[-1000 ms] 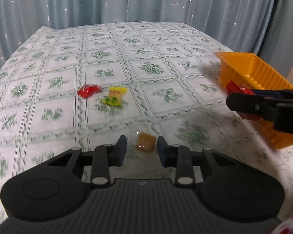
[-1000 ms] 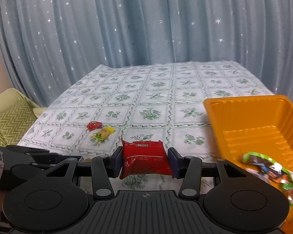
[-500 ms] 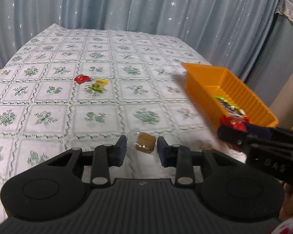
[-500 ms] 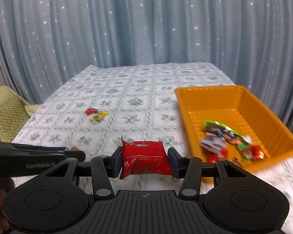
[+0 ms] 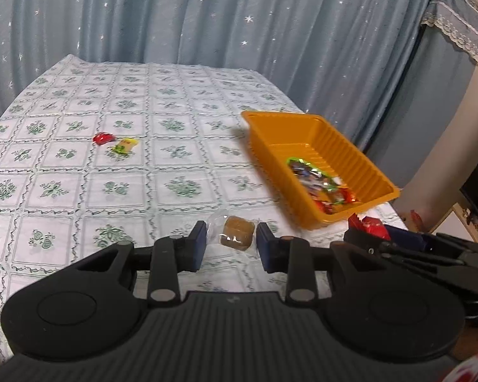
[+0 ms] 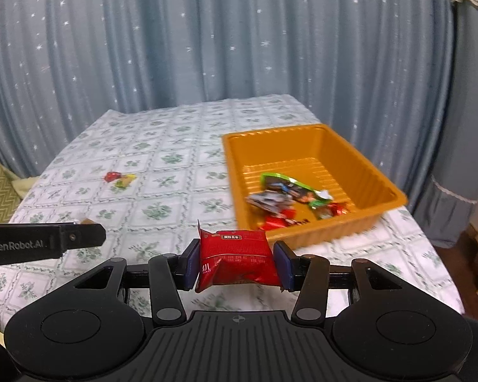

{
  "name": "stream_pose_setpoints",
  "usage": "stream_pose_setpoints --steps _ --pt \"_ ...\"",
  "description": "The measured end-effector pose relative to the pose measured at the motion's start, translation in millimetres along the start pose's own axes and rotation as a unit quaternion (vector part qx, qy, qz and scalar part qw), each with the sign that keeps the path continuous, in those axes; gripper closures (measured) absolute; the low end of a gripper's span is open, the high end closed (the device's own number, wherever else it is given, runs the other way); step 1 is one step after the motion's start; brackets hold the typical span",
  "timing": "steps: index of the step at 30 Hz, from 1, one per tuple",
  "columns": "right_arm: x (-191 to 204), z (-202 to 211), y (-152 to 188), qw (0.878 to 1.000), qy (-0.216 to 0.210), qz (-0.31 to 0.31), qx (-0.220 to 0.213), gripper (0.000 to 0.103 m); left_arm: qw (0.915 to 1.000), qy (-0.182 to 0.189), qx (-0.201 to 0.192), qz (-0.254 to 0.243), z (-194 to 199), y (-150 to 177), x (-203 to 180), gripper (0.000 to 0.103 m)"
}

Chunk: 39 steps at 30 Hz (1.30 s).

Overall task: Organize snacks
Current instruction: 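Carry both snacks over the orange tray and open both tools to release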

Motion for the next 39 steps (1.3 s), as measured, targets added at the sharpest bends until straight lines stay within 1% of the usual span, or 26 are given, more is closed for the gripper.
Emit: stream_pose_setpoints --steps 11,21,27,39 --pt "-23.9 22.9 2.6 1.000 0.022 -0.018 -0.009 0.054 0.9997 0.016 -0.001 -0.018 2.6 -0.3 -25.3 0.073" --pt "-32.2 27.9 -3.0 0.999 0.031 -0.031 -0.018 0.054 0.9992 0.030 0.001 -0.024 -3.3 -4.0 -39.8 0.073" --pt "-48.6 28.2 -11.8 0.998 0.042 -0.047 -0.024 0.054 0.9985 0.043 -0.002 -0.032 -13.4 -15.6 -54.4 0.073" --pt "-82.9 15.1 -31.2 0.996 0.061 -0.059 -0.033 0.054 0.9966 0.067 0.000 -0.049 -50.2 -43.2 -85.0 0.073"
Point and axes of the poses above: each gripper's, at about its wrist camera, not at the fingertips, and z roughly against the way its jaws point, x to its left, y to its underside, the point moved 4 cm from there along -z, roughly the way its jaws point, and after that the axes turned 3 degrees about z, right-handed, at the moved point
